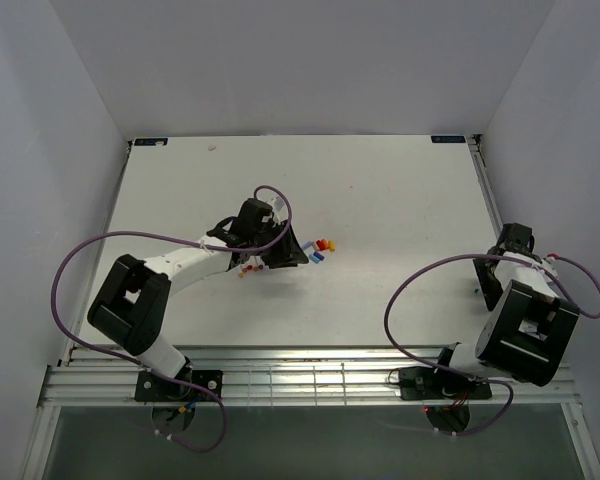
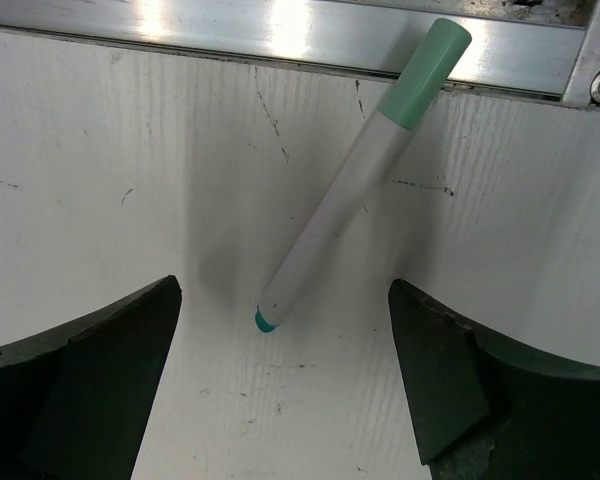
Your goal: Open the pen caps
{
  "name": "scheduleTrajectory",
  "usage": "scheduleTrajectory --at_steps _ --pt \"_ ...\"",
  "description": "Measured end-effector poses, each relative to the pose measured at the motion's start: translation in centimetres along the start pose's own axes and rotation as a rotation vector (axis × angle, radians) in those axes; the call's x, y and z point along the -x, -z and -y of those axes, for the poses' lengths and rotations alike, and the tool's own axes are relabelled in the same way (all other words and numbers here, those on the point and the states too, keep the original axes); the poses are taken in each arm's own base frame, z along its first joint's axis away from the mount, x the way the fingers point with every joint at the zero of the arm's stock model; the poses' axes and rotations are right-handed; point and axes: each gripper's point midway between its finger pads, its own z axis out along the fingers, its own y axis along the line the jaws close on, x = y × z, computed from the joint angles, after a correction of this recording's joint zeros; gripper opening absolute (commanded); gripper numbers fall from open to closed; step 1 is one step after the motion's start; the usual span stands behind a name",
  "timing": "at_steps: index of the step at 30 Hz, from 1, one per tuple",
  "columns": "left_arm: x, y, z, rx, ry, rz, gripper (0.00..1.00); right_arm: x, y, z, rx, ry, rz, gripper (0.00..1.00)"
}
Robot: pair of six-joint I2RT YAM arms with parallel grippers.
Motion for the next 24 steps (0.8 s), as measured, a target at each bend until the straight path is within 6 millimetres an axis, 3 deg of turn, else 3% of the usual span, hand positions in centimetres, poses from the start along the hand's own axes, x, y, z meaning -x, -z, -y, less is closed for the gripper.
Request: scheduleTrajectory --at_steps 12,16,18,21,23,24 --pt "-0.1 0.0 0.1 -0.006 -0.003 -0.003 0.49 0.0 -1.4 0.2 -0.112 0.018 -0.041 0.83" --pt "-0.1 0.0 0.1 -0.009 -0.003 -0.005 0.49 0.5 -1.9 -0.6 -0.137 0.021 -0.055 0.57" --pt "-0.1 0.0 0.1 -0.012 -0.004 -0.004 0.49 0.6 -2.1 -0.9 -0.141 0.015 -0.058 0.54" --pt "-0.3 -0.1 -0.1 -0.012 -0.004 -0.007 0.49 0.6 -2.1 -1.1 -0.141 0.009 -0.06 0.33" --pt "-0.6 -0.2 -0.4 -0.007 -0.001 -0.012 0.49 0.6 -2.1 -1.1 -0.142 0.004 -0.06 0.1" --pt "-0.8 -0.2 -0.6 -0.005 0.0 -0.014 0.5 0.6 -2.1 -1.1 -0.141 0.006 -0.061 0.08"
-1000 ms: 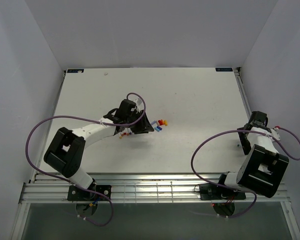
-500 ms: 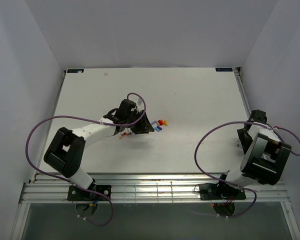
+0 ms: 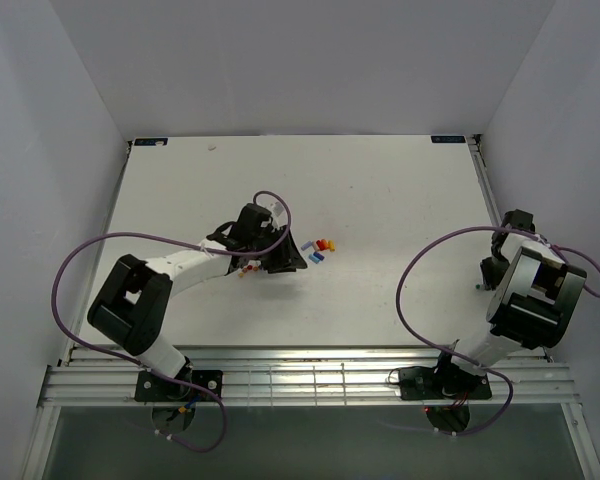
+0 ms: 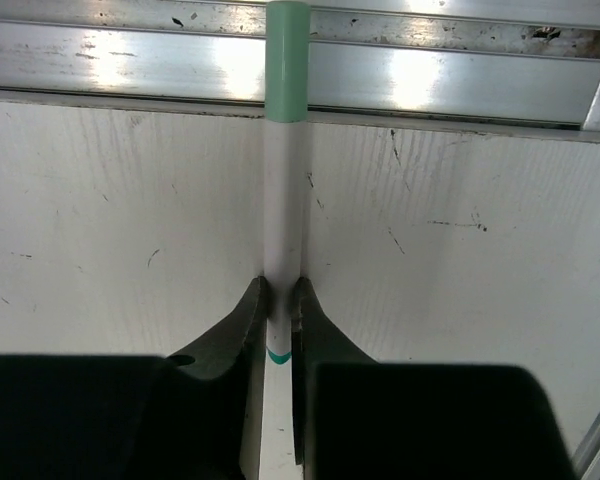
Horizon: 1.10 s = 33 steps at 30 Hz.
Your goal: Open the pen caps
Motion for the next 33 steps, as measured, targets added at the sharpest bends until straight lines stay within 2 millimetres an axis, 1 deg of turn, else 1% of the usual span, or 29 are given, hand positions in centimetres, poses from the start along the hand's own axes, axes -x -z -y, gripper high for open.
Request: scheduleTrajectory --at_steps 5,9,11,12,14,15,16,18,20,21,22,24,25,28,31,33 --pt "-1.2 -0.1 -1.1 0.019 0.01 -0.02 0.49 -0.1 0.0 0.0 0.023 0.0 0.01 0.08" --pt "-1.2 0.1 -1.1 0.016 0.009 -0.017 0.49 -0.6 0.3 0.0 0.09 0.019 0.029 0.08" --pt "-1.0 0.4 -0.7 0.009 0.006 -0.008 0.49 -1.5 0.9 -0.5 0.143 0.061 0.029 0.08" --pt "-0.9 0.6 -0.5 0.004 0.003 -0.001 0.49 -2.5 1.4 -0.9 0.175 0.103 0.017 0.08" --pt "-0.6 1.0 -0.2 -0.003 -0.002 0.013 0.5 -5.1 2.9 -2.2 0.253 0.225 -0.02 0.08" --pt "-0.4 1.3 0.1 -0.005 -0.006 0.021 0.5 -6.7 3.9 -3.2 0.307 0.304 -0.036 0.08" --pt "-0.1 1.6 0.3 -0.007 -0.009 0.032 0.5 -8.4 5.1 -4.3 0.363 0.392 -0.053 0.08" --pt "0.8 2.3 0.8 -0.015 -0.01 0.055 0.51 -11.1 7.5 -6.2 0.473 0.536 -0.078 0.08" --pt "2.3 3.3 1.5 -0.03 -0.011 0.092 0.51 -14.6 10.8 -8.3 0.654 0.698 -0.136 0.08" --pt "3.1 3.9 1.9 -0.039 -0.011 0.116 0.52 -16.7 12.8 -9.2 0.783 0.788 -0.174 0.08" --pt "3.9 4.5 2.3 -0.048 -0.011 0.138 0.52 -18.5 14.6 -9.6 0.89 0.854 -0.203 0.08" --pt "5.2 5.8 2.9 -0.066 -0.014 0.181 0.52 -21.3 17.3 -9.6 1.06 0.96 -0.249 0.08" --pt "5.6 6.3 3.2 -0.074 -0.015 0.2 0.52 -23.0 18.7 -9.2 1.136 1.021 -0.281 0.08" --pt "6.1 7.5 4.1 -0.098 -0.026 0.229 0.54 -28.0 22.1 -7.7 1.325 1.19 -0.406 0.08" --pt "6.0 7.7 4.5 -0.115 -0.023 0.228 0.57 -32.5 24.2 -5.5 1.438 1.317 -0.542 0.08" --pt "5.5 7.5 4.1 -0.112 -0.013 0.217 0.58 -34.9 25.4 -4.0 1.49 1.383 -0.61 0.08"
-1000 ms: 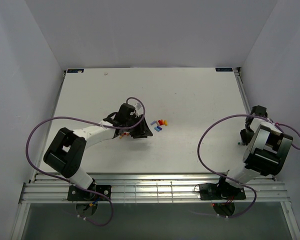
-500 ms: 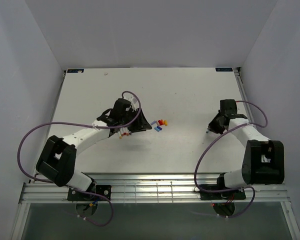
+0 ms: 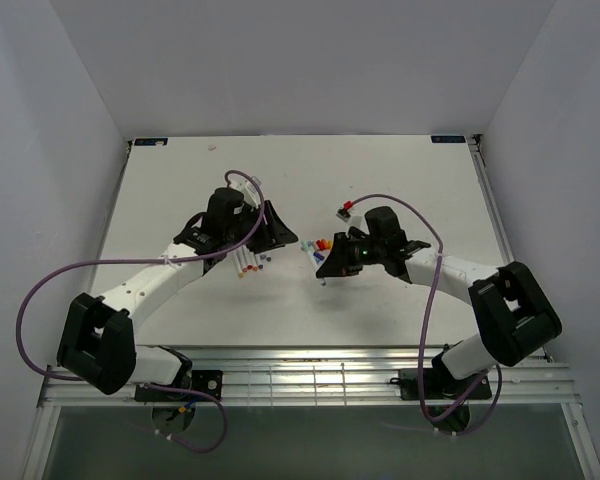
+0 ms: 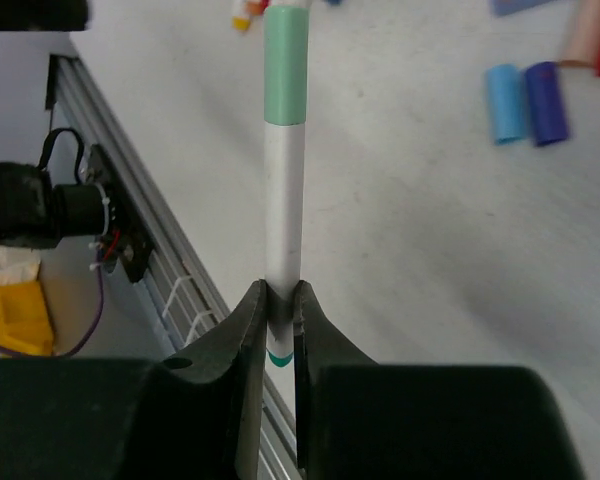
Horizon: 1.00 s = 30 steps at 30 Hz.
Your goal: Open the pen caps
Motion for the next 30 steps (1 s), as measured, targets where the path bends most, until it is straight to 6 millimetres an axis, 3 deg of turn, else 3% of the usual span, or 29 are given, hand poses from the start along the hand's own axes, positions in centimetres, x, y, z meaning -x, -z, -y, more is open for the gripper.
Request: scheduleTrajectory --at_steps 5,11,17,20,24,27,30 --pt "-1.6 -0.3 -1.6 0.032 0.021 -0.037 0.58 -1.9 -2.2 -4.6 0.15 0.062 -0.058 0.08" --pt "-2.2 -0.3 -2.4 0.052 0.029 -0.049 0.58 -0.9 -2.9 -7.0 0.215 0.089 -0.036 0.08" --pt "-2.2 -0.3 -2.6 0.063 0.03 -0.045 0.54 -0.5 -3.0 -8.2 0.242 0.104 -0.024 0.08" --pt "-2.2 -0.3 -2.7 0.066 0.03 -0.043 0.47 -0.7 -3.1 -8.5 0.247 0.106 -0.029 0.08" --pt "-2.1 -0.4 -2.6 0.065 0.038 -0.038 0.14 -1.1 -3.3 -8.7 0.251 0.104 -0.037 0.08" --pt "-2.1 -0.4 -2.2 0.052 0.037 -0.041 0.01 -1.5 -3.7 -8.7 0.251 0.104 -0.048 0.08" --pt "-2.2 -0.3 -2.3 0.058 0.038 -0.044 0.0 -1.4 -4.1 -8.7 0.26 0.107 -0.05 0.28"
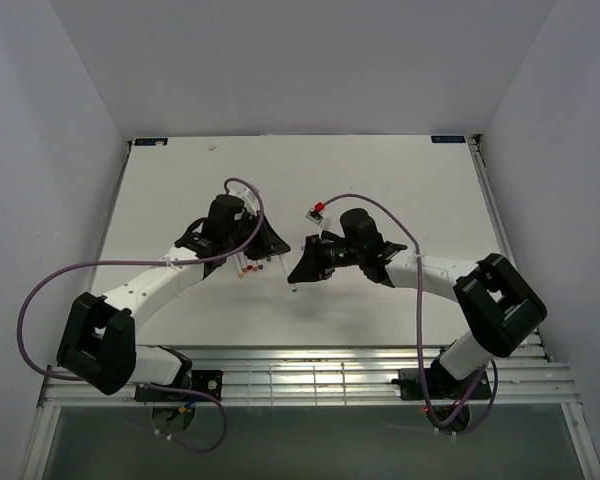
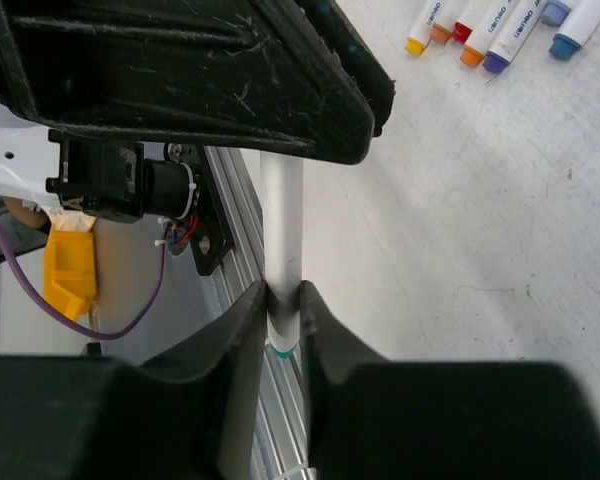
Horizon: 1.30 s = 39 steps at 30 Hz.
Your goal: Open the pen caps
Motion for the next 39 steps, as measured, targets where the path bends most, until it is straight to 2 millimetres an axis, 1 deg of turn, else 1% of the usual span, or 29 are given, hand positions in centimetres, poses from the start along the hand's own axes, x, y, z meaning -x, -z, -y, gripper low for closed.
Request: scheduleTrajectory --at_steps 1,4,6,7,9,11,12,16,18,19,20,22,23,24,25,27,28,29,30,32,33,35,37,39 --pt "0.0 0.0 0.0 0.0 0.0 0.001 0.0 0.1 -0.1 0.0 0.004 -0.001 -0.002 0.38" --pt "0.1 0.1 0.0 -0.002 -0.002 0.002 0.0 0.8 -0.5 -0.2 0.018 0.018 0.0 0.42" --pt "0.1 0.2 0.2 -0.006 -0.004 0.005 0.0 1.4 -0.8 -0.4 0.029 0.031 0.002 0.42" --pt "0.1 0.3 0.3 -0.01 -0.005 0.006 0.0 1.8 -1.0 -0.6 0.038 0.036 0.003 0.41" --pt "0.2 0.5 0.5 -0.017 -0.006 0.008 0.0 2.3 -1.3 -0.9 0.058 0.046 0.005 0.33" --pt "0.2 0.6 0.7 -0.024 -0.003 0.008 0.0 2.8 -1.7 -1.1 0.079 0.048 0.009 0.1" --pt "0.2 0.7 0.8 -0.028 -0.005 0.007 0.0 2.7 -1.8 -1.0 0.082 0.04 0.007 0.08" --pt "0.1 0.7 0.2 -0.001 0.003 0.003 0.0 2.5 -2.3 -0.6 0.068 0.028 -0.003 0.08" --pt "0.4 0.4 -0.6 0.055 -0.007 -0.002 0.0 2.6 -3.0 0.1 -0.032 0.053 -0.002 0.08" --pt "0.8 0.1 -1.2 0.091 -0.01 0.001 0.0 3.0 -3.5 0.6 -0.121 0.078 0.012 0.08" --pt "1.3 -0.2 -1.7 0.125 -0.016 0.005 0.0 3.4 -4.0 1.1 -0.222 0.107 0.023 0.08" --pt "2.8 -0.7 -1.9 0.157 -0.022 0.029 0.0 3.8 -4.1 2.5 -0.469 0.18 0.051 0.08" --pt "3.4 -0.8 -1.8 0.161 -0.024 0.037 0.0 3.9 -3.8 3.0 -0.592 0.217 0.059 0.08" --pt "3.8 -0.8 -1.6 0.159 -0.032 0.041 0.0 4.1 -3.1 3.7 -0.733 0.254 0.074 0.08" --pt "4.2 -0.7 -1.4 0.159 -0.028 0.05 0.0 4.0 -2.3 4.4 -0.839 0.291 0.075 0.08" --pt "5.2 -0.5 -1.0 0.148 -0.031 0.073 0.0 2.9 -0.6 5.8 -0.983 0.356 0.039 0.08" --pt "5.6 -0.4 -0.9 0.144 -0.03 0.083 0.0 2.4 0.2 6.6 -1.019 0.379 0.019 0.08" --pt "6.0 -0.3 -0.9 0.143 -0.029 0.094 0.0 2.0 0.8 7.2 -1.035 0.392 0.007 0.08" --pt "6.3 -0.1 -1.0 0.147 -0.026 0.105 0.0 1.1 1.5 8.1 -1.028 0.396 -0.026 0.08" --pt "6.9 0.4 -1.7 0.174 -0.01 0.132 0.0 -0.1 2.2 9.1 -0.977 0.363 -0.069 0.08" --pt "7.4 1.0 -2.2 0.197 -0.002 0.159 0.0 -0.4 2.2 9.4 -0.937 0.33 -0.081 0.08" --pt "8.3 2.6 -3.0 0.242 0.01 0.226 0.0 0.0 1.6 9.8 -0.842 0.269 -0.086 0.08" --pt "8.9 4.9 -3.6 0.272 0.012 0.307 0.0 1.0 0.9 10.0 -0.768 0.226 -0.078 0.08" --pt "8.9 7.3 -3.6 0.278 0.009 0.377 0.0 2.1 -0.7 9.9 -0.693 0.203 -0.078 0.08"
